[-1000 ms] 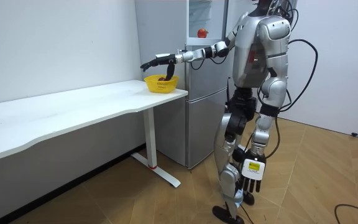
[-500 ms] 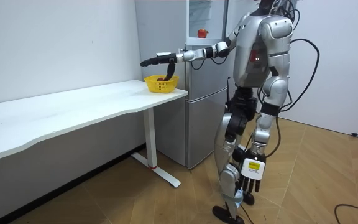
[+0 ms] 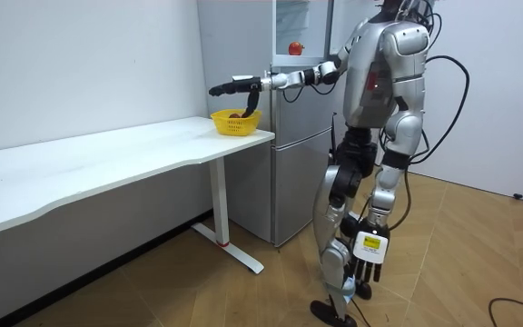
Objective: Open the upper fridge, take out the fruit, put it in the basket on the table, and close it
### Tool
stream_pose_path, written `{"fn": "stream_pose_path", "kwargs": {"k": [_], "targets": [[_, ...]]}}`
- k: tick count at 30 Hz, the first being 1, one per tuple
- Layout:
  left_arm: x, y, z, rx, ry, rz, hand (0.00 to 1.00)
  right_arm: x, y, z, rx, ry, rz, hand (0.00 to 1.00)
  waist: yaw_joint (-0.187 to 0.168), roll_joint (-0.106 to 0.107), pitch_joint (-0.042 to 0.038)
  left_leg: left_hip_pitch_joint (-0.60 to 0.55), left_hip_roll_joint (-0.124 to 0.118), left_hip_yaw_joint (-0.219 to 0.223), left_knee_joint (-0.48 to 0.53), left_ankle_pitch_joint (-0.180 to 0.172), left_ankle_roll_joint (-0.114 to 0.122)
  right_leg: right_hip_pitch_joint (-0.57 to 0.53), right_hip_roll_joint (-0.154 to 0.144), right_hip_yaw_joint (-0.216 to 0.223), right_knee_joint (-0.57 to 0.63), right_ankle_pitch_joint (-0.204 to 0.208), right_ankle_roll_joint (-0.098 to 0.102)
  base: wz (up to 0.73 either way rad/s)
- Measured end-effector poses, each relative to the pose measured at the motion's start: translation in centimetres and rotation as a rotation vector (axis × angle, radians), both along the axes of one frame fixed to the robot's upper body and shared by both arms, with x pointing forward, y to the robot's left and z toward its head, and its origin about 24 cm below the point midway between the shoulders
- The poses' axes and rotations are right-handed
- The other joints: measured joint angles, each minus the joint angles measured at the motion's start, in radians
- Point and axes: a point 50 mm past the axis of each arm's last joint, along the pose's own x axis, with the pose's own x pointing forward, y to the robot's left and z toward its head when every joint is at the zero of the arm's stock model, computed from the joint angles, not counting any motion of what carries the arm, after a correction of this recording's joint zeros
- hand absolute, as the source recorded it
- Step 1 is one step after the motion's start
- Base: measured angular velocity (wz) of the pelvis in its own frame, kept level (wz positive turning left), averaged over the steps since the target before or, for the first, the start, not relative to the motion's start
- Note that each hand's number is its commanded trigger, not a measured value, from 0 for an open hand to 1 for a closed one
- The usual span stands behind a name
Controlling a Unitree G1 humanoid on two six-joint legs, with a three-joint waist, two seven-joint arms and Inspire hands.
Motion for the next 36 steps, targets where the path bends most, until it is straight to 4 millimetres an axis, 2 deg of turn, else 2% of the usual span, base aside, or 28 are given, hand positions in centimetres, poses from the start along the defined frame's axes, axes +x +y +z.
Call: {"fn": "stream_pose_path", "kwargs": {"k": [7,9,11,13,18,20,23,25,29,31,32,36], "targets": [[-0.8,-0.3,0.0,-0.008,0.017,0.008,0.00,0.1,-0.4,2.0,0.065,-0.099,-0.026,0.00,-0.037,0.007,-0.0007,0.005,0.003,0.015,-0.004,0.000,0.000,-0.002,0.002,0.026,-0.001,0.000,0.000,-0.05],[-0.7,-0.4,-0.1,-0.006,0.010,0.008,0.00,-0.4,-0.2,2.7,0.121,-0.134,-0.017,0.00,-0.042,0.010,-0.0004,0.009,0.004,0.022,-0.005,0.000,0.000,-0.003,0.002,0.027,-0.001,0.000,0.000,-0.10],[-0.7,-0.8,-0.2,-0.013,0.005,0.008,0.00,-1.0,0.1,3.6,0.184,-0.174,0.001,0.00,-0.045,0.018,-0.0009,0.016,0.006,0.034,-0.006,-0.001,0.002,-0.003,0.002,0.039,0.000,0.000,0.000,-0.16],[-0.9,-1.4,-0.4,-0.029,0.008,0.015,0.00,-1.4,0.6,4.9,0.217,-0.239,0.027,0.00,-0.063,0.035,-0.0040,0.021,0.007,0.046,-0.008,-0.001,0.003,-0.003,0.001,0.052,-0.001,0.000,0.000,-0.16],[-1.0,-1.5,-0.4,-0.027,0.006,0.019,0.00,-3.1,0.4,7.6,0.285,-0.396,0.024,0.00,-0.087,0.061,-0.0066,0.039,0.016,0.077,-0.021,-0.002,0.003,-0.004,0.004,0.081,0.000,0.000,0.000,-0.19],[-1.2,-1.6,-0.4,-0.028,0.011,0.021,0.00,-3.9,0.4,8.2,0.307,-0.442,0.028,0.00,-0.117,0.075,-0.0150,0.044,0.017,0.088,-0.023,-0.002,0.004,-0.003,0.004,0.082,0.001,0.000,0.000,-0.14],[-1.0,-1.9,-0.5,-0.033,-0.004,0.019,0.00,-4.2,0.4,8.6,0.331,-0.480,0.018,0.00,-0.145,0.092,-0.0171,0.055,0.021,0.105,-0.039,-0.002,0.004,-0.004,0.007,0.103,0.002,0.000,0.000,-0.21],[-0.8,-2.1,-0.5,-0.038,-0.022,0.014,0.00,-5.2,0.0,9.5,0.368,-0.542,0.001,0.00,-0.167,0.106,-0.0202,0.059,0.027,0.129,-0.045,-0.002,0.004,-0.011,0.010,0.123,0.002,0.001,-0.002,-0.27],[-1.0,-2.5,-0.7,-0.050,-0.023,0.015,0.00,-7.1,-0.3,10.3,0.438,-0.644,-0.011,0.00,-0.191,0.125,-0.0170,0.085,0.036,0.174,-0.054,-0.002,0.004,-0.009,0.016,0.164,0.003,0.003,-0.005,-0.33],[-1.0,-2.6,-0.7,-0.048,-0.030,0.013,0.00,-8.7,-0.1,10.4,0.446,-0.682,-0.005,0.00,-0.221,0.132,-0.0190,0.088,0.039,0.187,-0.063,-0.003,0.004,-0.015,0.020,0.185,0.003,0.004,-0.006,-0.21],[-0.9,-2.6,-0.7,-0.047,-0.033,0.013,0.00,-9.0,0.0,10.4,0.453,-0.686,-0.003,0.00,-0.223,0.135,-0.0199,0.088,0.041,0.195,-0.066,-0.003,0.003,-0.019,0.021,0.190,0.003,0.004,-0.007,-0.28],[-0.6,-2.7,-0.7,-0.038,-0.052,0.009,0.00,-10.2,-0.2,10.5,0.441,-0.712,-0.022,0.00,-0.275,0.148,-0.0232,0.092,0.045,0.217,-0.076,-0.003,0.004,-0.027,0.024,0.205,0.004,0.006,-0.010,-0.17]]}}
